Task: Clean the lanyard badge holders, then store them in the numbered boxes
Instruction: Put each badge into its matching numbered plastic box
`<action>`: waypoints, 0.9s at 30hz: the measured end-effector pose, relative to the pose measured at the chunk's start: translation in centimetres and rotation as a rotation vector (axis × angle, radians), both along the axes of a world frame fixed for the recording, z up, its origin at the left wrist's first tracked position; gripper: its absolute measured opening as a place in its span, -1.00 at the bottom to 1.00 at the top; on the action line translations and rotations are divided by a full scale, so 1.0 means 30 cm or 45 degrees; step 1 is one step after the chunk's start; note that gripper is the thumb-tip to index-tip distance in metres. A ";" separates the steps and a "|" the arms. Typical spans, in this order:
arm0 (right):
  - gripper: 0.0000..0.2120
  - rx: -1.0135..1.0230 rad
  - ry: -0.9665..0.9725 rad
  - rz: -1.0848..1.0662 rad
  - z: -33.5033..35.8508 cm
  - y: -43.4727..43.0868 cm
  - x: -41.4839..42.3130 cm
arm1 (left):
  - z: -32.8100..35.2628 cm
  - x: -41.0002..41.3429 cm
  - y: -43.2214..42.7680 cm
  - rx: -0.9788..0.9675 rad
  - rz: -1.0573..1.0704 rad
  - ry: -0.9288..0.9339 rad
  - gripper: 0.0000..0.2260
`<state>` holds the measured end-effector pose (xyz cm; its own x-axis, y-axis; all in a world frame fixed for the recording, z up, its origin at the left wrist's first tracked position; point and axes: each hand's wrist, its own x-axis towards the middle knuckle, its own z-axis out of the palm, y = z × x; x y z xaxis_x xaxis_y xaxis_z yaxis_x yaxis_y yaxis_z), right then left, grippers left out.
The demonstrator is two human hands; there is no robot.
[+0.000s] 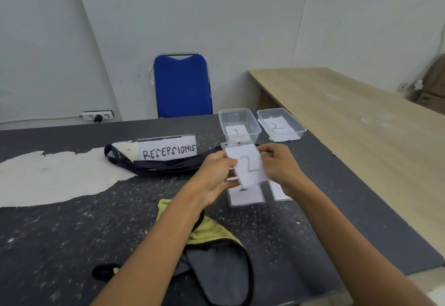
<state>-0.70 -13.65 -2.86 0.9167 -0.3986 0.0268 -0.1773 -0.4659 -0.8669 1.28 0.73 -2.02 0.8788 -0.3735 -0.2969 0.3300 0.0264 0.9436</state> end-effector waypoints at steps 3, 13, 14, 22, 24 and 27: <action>-0.69 0.001 0.004 -0.029 -0.021 -0.050 0.016 | -0.023 0.040 -0.053 0.045 -0.041 0.006 -0.77; -0.67 0.109 0.016 -0.176 -0.092 -0.228 0.086 | -0.072 0.185 -0.248 0.127 -0.187 -0.021 -0.70; -0.67 0.093 0.015 -0.203 -0.096 -0.243 0.083 | -0.078 0.189 -0.269 0.137 -0.189 -0.034 -0.70; -0.67 -0.045 0.096 -0.236 -0.131 -0.317 0.020 | -0.146 0.163 -0.312 0.169 -0.169 0.068 -0.77; -0.67 -0.096 0.121 -0.228 -0.141 -0.319 0.004 | -0.144 0.158 -0.307 0.197 -0.152 0.057 -0.79; -0.66 -0.165 0.149 -0.213 -0.161 -0.309 -0.016 | -0.150 0.139 -0.306 0.318 -0.173 -0.012 -0.81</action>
<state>-1.19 -22.92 -7.68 0.8381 -0.5453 -0.0150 -0.3571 -0.5276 -0.7708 5.46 -8.44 -6.53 0.8289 -0.4043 -0.3867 0.3061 -0.2508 0.9183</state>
